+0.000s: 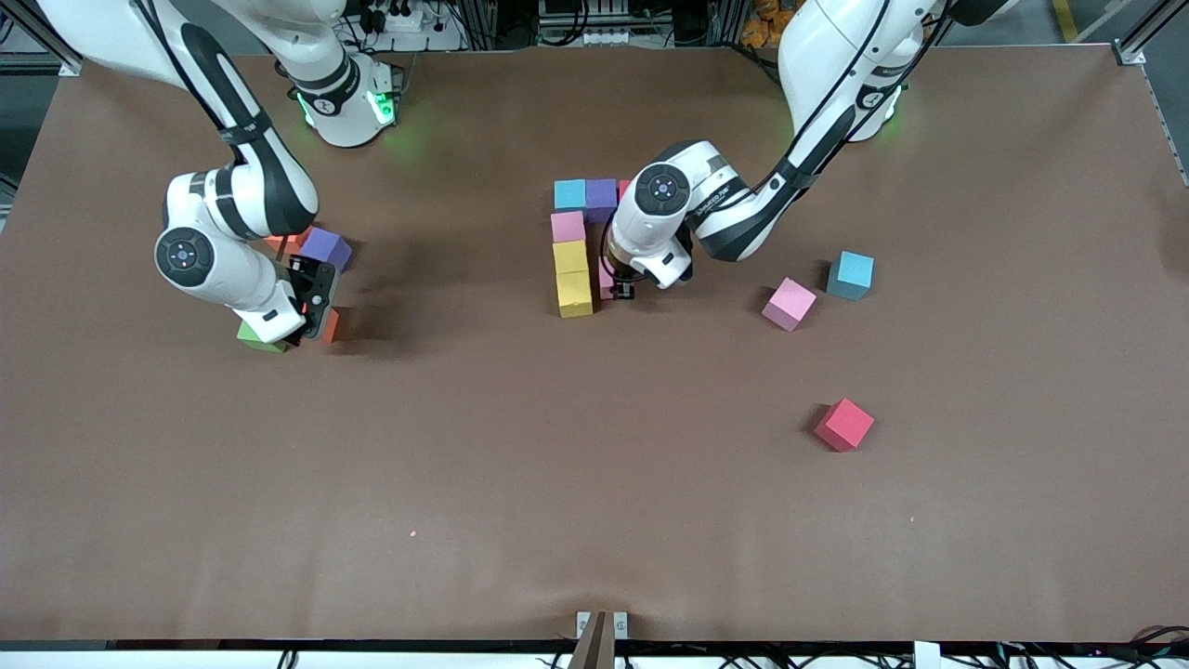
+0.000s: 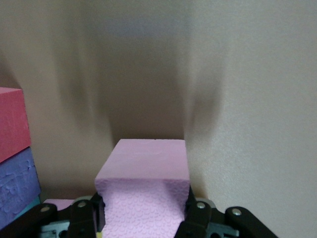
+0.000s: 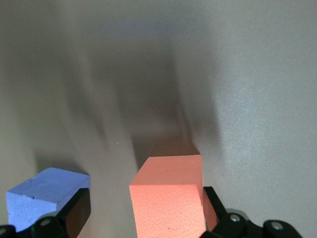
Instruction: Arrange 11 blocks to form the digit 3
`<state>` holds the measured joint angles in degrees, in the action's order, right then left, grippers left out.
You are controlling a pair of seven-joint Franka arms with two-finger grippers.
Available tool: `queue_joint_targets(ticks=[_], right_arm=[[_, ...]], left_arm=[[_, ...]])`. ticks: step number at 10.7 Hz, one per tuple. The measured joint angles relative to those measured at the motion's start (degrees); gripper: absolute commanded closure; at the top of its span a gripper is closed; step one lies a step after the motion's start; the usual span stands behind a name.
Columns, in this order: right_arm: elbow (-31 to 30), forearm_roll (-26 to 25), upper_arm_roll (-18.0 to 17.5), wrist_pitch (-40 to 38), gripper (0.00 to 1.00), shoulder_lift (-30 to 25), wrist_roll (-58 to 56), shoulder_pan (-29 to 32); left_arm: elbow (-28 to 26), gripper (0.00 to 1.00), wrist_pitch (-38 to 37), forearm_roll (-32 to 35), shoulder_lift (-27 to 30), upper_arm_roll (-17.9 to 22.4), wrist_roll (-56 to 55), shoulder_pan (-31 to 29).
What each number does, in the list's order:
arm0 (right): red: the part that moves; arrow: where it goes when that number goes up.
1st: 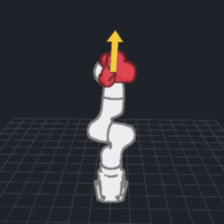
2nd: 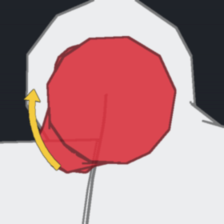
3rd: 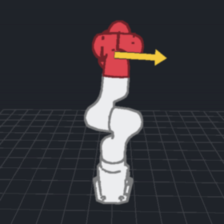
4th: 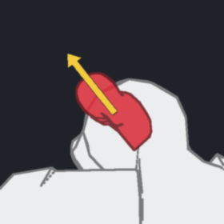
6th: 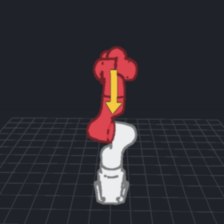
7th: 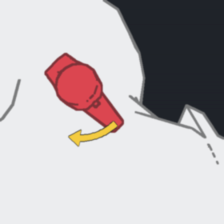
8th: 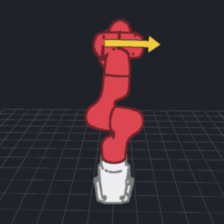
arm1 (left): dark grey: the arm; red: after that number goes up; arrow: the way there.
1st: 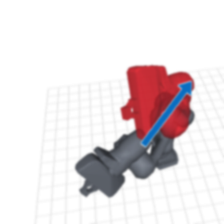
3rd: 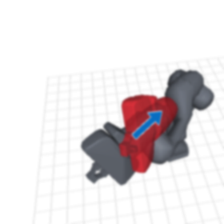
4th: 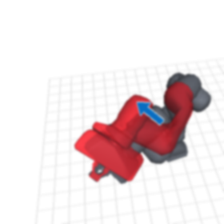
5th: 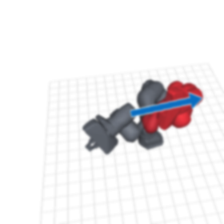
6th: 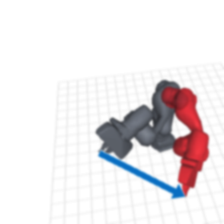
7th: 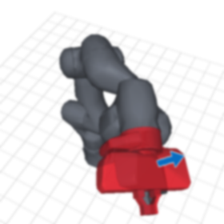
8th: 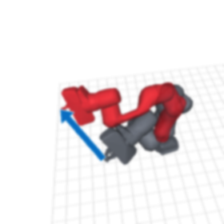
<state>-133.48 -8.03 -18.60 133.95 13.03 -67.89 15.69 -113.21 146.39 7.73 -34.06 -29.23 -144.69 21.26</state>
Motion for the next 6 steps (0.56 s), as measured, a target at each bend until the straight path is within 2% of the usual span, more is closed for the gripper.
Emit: queue_joint_targets(ticks=[6], right_arm=[[-0.02,0.0,-0.1,0.08,0.0,0.0,-0.16,0.0]], left_arm=[[-1.65,1.0,0.68,0.0,1.64,0.04,-1.5,0.77]])
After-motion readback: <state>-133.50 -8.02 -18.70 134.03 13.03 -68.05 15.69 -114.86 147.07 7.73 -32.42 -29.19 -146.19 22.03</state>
